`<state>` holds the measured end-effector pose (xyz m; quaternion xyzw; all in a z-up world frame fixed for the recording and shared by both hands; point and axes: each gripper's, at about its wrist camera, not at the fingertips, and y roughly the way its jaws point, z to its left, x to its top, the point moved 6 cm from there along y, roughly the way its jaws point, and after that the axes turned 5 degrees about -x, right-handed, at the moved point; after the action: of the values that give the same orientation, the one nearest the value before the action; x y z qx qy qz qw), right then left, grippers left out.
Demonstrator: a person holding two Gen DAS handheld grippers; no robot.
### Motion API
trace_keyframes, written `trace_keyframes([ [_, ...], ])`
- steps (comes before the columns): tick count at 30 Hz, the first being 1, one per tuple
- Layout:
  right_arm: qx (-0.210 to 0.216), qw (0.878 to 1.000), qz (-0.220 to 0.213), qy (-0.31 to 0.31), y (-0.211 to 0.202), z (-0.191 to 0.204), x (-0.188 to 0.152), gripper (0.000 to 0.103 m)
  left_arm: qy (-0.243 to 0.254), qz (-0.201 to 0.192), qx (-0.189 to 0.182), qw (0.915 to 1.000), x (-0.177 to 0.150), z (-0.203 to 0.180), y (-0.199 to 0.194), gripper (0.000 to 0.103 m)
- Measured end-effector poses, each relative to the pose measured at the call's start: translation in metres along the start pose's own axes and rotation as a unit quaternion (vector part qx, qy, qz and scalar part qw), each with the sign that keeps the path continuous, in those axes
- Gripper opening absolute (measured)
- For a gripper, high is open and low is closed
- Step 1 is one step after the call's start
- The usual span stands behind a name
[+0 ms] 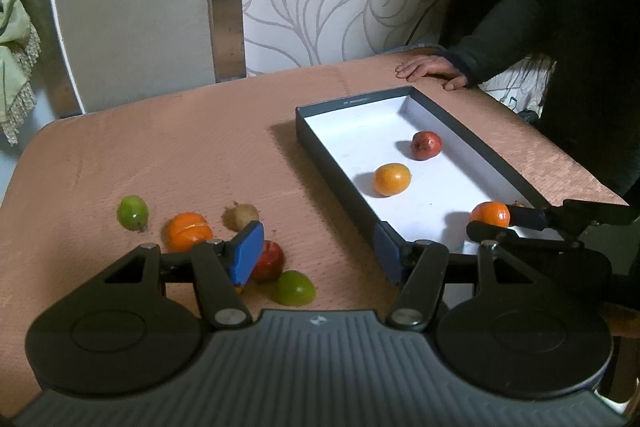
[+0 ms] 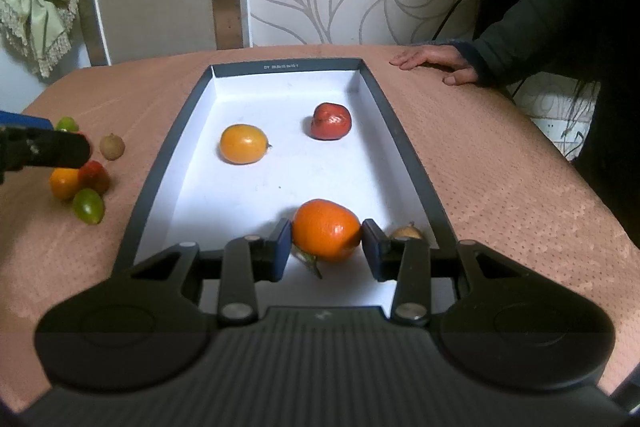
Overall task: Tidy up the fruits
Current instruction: 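Open the right gripper to release the large orange into the box, then move both grippers back toward the remaining fruit cluster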
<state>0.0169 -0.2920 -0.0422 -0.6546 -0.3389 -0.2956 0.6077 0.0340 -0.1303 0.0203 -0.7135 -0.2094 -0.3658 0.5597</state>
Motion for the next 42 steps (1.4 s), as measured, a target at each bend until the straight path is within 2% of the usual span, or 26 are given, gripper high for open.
trace_keyframes([
  [14,-0.012,1.000,-0.023,0.002,-0.013,0.003,0.001,0.042,-0.002,0.015,0.000,0.9999,-0.033,0.038,-0.010,0.067],
  [20,-0.004,0.999,-0.035,-0.004,-0.025,0.018,0.006,0.042,-0.012,0.018,0.003,0.9998,-0.041,0.052,-0.012,0.067],
  [28,0.025,0.997,-0.066,-0.019,-0.049,0.053,0.019,0.042,-0.018,0.015,0.005,0.9997,-0.041,0.065,-0.014,0.067],
  [32,0.053,0.995,-0.075,-0.028,-0.058,0.077,0.024,0.042,-0.017,0.017,0.007,0.9997,-0.041,0.072,-0.013,0.067],
  [37,0.085,0.992,-0.071,-0.055,-0.058,0.108,0.019,0.042,-0.013,0.018,0.009,0.9997,-0.039,0.081,-0.012,0.067],
  [42,0.098,0.992,-0.057,-0.062,-0.051,0.124,0.016,0.042,-0.006,0.017,0.010,0.9998,-0.035,0.090,-0.009,0.067],
])
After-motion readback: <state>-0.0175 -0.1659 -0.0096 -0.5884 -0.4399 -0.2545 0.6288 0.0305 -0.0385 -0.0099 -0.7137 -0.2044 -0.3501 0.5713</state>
